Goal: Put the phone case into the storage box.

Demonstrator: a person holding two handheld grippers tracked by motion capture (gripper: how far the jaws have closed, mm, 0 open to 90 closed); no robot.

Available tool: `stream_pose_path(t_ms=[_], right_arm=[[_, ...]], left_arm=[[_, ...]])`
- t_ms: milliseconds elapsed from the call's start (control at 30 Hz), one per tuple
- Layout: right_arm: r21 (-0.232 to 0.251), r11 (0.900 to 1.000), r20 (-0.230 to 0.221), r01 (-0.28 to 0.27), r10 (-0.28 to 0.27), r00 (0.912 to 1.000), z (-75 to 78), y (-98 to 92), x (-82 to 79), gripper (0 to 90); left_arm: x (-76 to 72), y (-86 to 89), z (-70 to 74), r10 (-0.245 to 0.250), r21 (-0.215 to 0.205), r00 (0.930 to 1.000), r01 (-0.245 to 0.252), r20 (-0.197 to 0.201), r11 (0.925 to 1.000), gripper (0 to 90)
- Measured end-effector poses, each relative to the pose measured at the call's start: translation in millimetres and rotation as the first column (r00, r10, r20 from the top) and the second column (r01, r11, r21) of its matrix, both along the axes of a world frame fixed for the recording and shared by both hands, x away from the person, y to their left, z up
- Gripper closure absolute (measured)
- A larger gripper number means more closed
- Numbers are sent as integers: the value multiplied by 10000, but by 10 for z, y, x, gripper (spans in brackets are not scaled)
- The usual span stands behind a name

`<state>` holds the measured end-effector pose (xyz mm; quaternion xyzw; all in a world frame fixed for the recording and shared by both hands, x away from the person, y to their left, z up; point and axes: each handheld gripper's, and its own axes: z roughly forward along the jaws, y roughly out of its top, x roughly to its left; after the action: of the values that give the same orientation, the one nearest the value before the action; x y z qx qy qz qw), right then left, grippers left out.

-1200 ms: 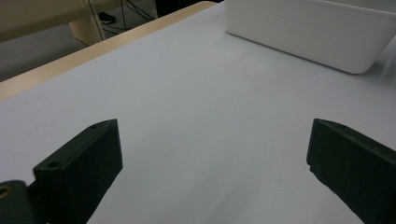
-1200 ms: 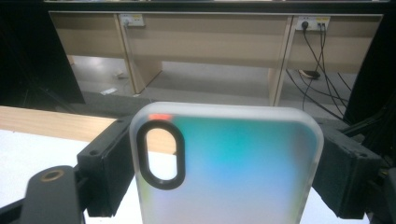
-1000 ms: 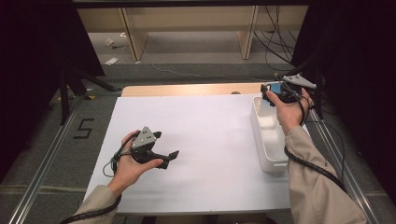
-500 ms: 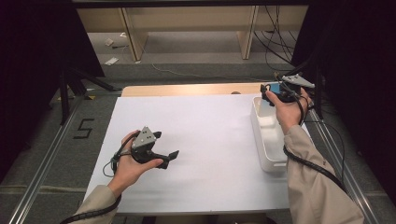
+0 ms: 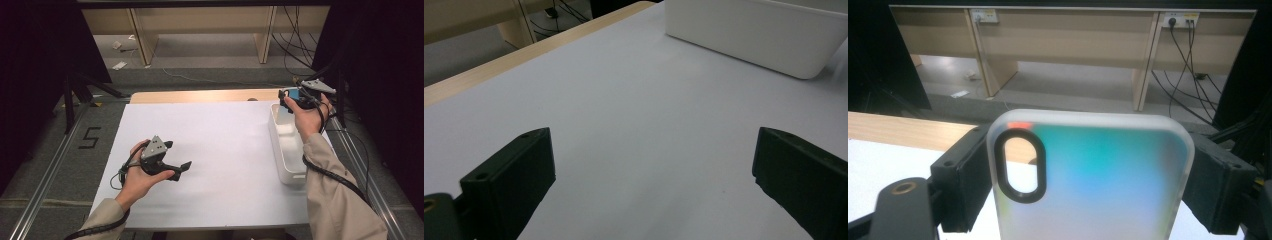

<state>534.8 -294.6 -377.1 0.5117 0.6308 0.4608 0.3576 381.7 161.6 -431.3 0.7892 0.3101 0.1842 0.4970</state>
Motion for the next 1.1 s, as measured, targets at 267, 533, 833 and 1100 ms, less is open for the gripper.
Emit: stream_pose_path(t_ms=[267,533,833,1100], right_arm=[[5,10000,-43,26,-26,10000,-14,5,23,182],[-9,10000,-90,27,-27,10000,-29,19,49,182],[-8,10000,-102,67,-67,9999,-41,33,80,182],[-22,10000,-131,87,-87,9999,-59,35,104,182]], left_arm=[[0,-1,-1,-3,1,10000,3,-4,10000,27],[0,-1,-2,-6,-3,10000,6,-6,10000,27],[0,-1,-1,-9,-4,10000,9,-3,10000,28],[0,-1,-2,-13,-12,10000,13,-7,10000,28]])
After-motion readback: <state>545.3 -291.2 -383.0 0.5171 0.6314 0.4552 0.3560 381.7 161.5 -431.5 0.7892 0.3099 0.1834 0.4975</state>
